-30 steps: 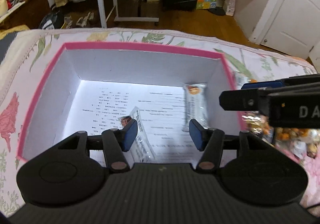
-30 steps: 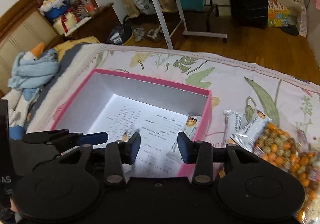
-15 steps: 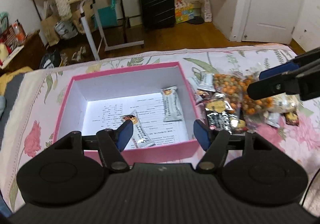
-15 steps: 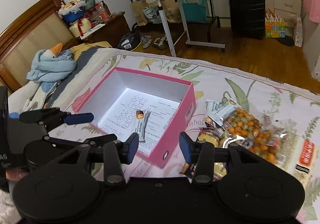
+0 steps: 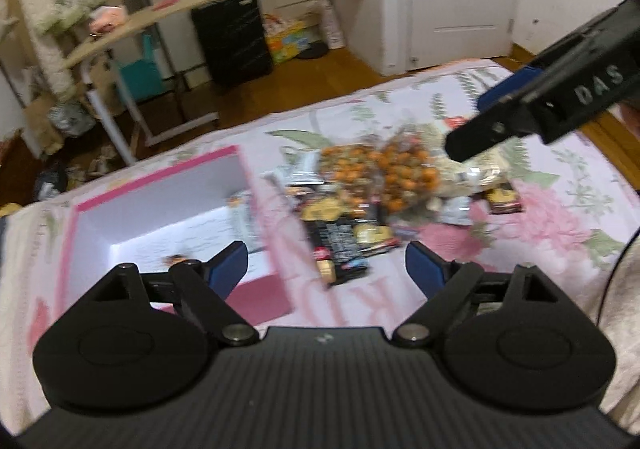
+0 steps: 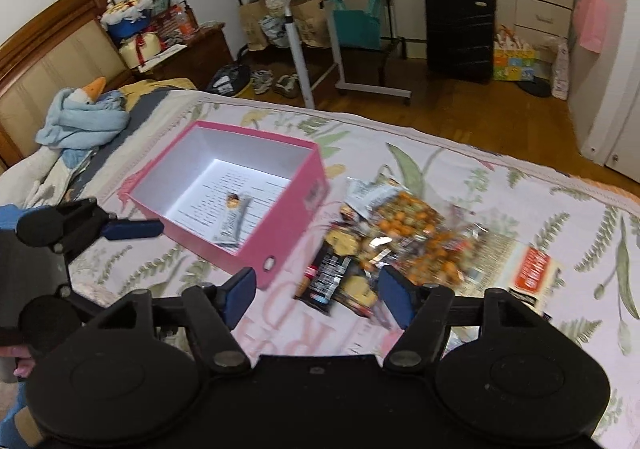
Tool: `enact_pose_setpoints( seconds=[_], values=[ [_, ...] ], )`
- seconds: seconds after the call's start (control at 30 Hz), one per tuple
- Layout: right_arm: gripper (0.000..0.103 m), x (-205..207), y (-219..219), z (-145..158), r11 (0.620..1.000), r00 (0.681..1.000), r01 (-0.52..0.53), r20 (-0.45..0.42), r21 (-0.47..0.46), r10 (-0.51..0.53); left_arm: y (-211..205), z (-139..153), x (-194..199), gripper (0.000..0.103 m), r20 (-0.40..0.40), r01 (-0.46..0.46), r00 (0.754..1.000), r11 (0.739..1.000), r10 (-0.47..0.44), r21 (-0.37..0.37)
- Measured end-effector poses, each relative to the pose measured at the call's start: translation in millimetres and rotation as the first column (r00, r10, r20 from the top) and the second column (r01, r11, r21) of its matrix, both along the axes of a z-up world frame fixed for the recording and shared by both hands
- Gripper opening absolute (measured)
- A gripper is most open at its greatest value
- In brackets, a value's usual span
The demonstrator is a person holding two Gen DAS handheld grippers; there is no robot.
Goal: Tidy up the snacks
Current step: 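Lower the left gripper onto the clear bag of coated nuts and grasp it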
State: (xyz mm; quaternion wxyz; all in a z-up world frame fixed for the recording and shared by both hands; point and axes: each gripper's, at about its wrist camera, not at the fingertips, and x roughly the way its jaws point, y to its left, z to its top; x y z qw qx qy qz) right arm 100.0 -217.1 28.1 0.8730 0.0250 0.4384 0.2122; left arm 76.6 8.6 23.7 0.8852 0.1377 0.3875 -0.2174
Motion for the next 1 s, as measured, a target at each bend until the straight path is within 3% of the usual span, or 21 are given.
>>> enact_pose_setpoints(
  seconds=[0.13, 0.23, 0.43, 0.63, 0.87, 1.0],
  values=[
    [0.073, 11, -28, -20, 0.997, 0.997, 0.072, -0.019, 0.017, -0.071, -21, -21, 17, 0.086, -0.076, -0.004, 0.997, 0.996, -0.003, -0.094],
    [0.073, 24, -42, -40, 0.993, 0.992, 0.116, -0.043, 0.018, -0.116, -34, -43, 44, 0.086, -0.150, -0.070, 0.988, 0.983, 0.045, -0.169],
    [0.070, 65, -71, -80, 0.969, 0.968, 0.238, -0.101, 0.058, -0.232, -54, -84, 102, 0.080, -0.248, -0.260, 0.950, 0.924, 0.192, -0.280],
    [0.056, 88, -85, -118, 0.949, 0.951, 0.296, -0.130, 0.107, -0.281, -64, -121, 136, 0.061, -0.301, -0.361, 0.917, 0.870, 0.263, -0.337],
    [0.052, 92, -79, -153, 0.963, 0.956, 0.254, -0.175, 0.089, -0.236, -51, -170, 155, 0.053, -0.500, -0.457, 0.836, 0.790, 0.224, -0.409],
    [0.053, 89, -65, -159, 0.983, 0.970, 0.175, -0.180, 0.050, -0.164, -48, -183, 159, 0.053, -0.525, -0.475, 0.826, 0.755, 0.205, -0.452]
  ],
)
